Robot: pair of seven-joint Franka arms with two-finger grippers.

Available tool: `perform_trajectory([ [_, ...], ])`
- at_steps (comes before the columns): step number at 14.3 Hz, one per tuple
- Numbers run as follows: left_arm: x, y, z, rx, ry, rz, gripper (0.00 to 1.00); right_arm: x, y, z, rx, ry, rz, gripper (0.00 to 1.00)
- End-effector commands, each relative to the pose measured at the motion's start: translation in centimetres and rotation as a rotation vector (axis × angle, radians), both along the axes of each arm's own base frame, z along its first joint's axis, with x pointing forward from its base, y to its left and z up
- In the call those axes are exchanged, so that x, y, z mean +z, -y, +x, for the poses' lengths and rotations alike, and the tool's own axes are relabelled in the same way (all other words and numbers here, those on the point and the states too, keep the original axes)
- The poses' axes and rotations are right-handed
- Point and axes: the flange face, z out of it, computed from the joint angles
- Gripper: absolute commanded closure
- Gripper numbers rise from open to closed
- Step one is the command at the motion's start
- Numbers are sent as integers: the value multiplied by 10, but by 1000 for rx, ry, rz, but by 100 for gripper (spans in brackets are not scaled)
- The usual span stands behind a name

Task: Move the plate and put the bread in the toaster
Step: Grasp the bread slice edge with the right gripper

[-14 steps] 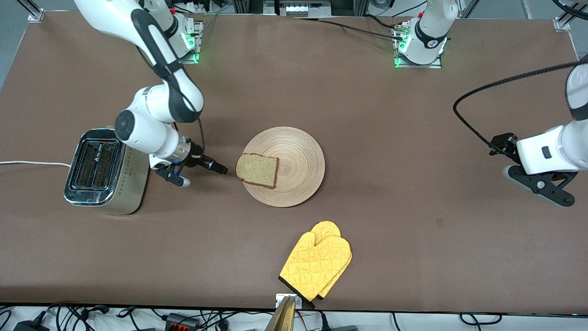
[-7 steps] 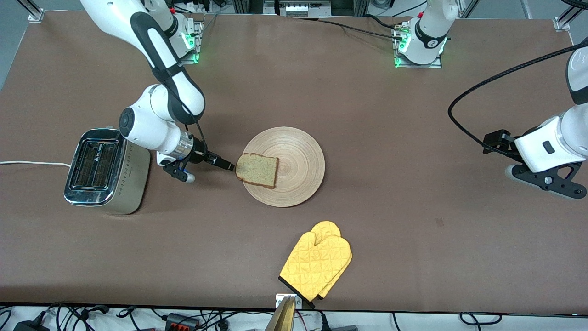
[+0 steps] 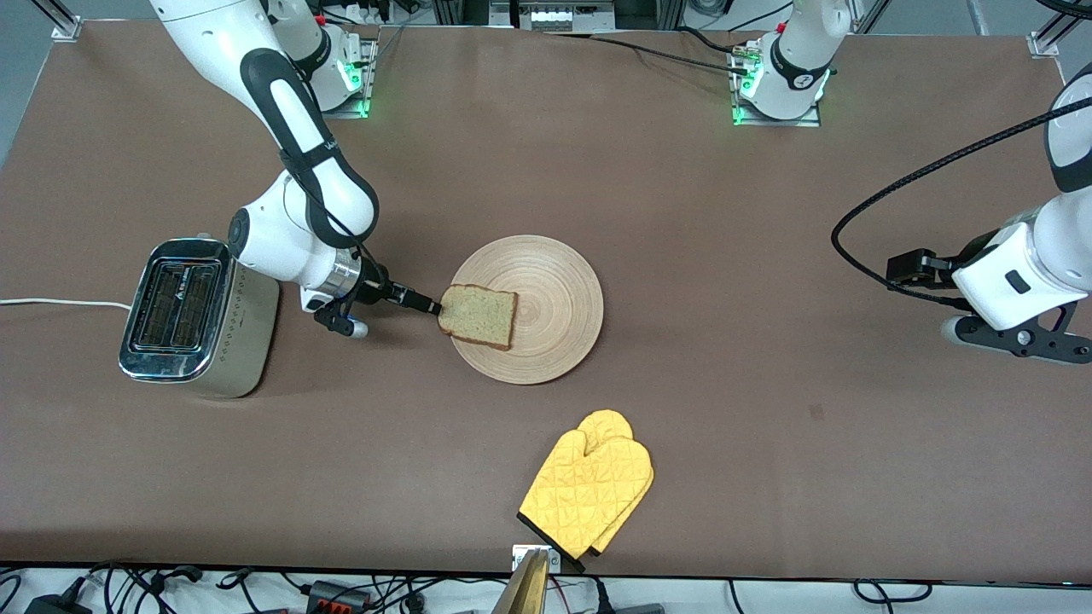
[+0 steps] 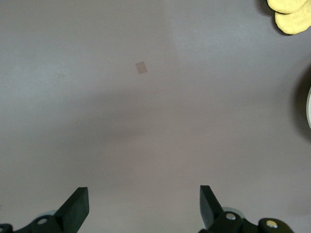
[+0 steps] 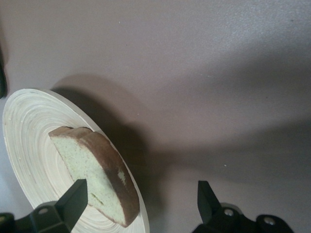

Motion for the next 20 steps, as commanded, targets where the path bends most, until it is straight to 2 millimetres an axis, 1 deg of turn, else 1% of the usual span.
perform_trajectory([
  [1, 7, -3, -2, 21, 3, -9, 0, -2, -2, 1, -15, 19, 21, 0],
  [3, 6, -1, -3, 15, -3, -10, 0, 0, -5, 2, -31, 20, 36, 2],
  [4, 11, 1, -6, 15, 0, -11, 0, 0, -5, 3, -36, 21, 42, 5],
  [6, 23, 9, -13, 1, 8, -21, 0, -5, -3, 2, -35, 32, 59, 5],
  [7, 26, 17, -14, -15, 11, -28, 0, -11, -4, 0, -38, 35, 77, 5],
  [8, 28, 23, -15, -26, 16, -33, 0, -14, -8, 2, -40, 53, 104, 5],
  [10, 30, 28, -16, -33, 21, -36, 0, -23, -14, -2, -55, 70, 153, 5],
  [11, 35, 28, -18, -35, 27, -36, 0, -22, -16, -2, -54, 85, 167, 5],
  [12, 47, 29, -24, -35, 48, -35, 0, -23, -20, -3, -53, 85, 174, 5],
  [14, 64, 28, -32, -29, 71, -22, 0, -22, -24, -3, -51, 87, 177, 5],
  [15, 71, 20, -35, -13, 82, -20, 0, -22, -25, -4, -48, 88, 177, 5],
  [17, 72, 13, -35, -1, 82, -16, 0, -22, -24, -3, -49, 86, 179, 16],
  [18, 71, 13, -35, -2, 83, -17, 0, -22, -24, -3, -49, 86, 179, 16],
  [19, 71, 14, -36, -3, 85, -11, 0, -22, -23, -3, -48, 88, 178, 21],
  [20, 77, 17, -44, -7, 91, -9, 0, -22, -23, -2, -49, 90, 177, 25],
])
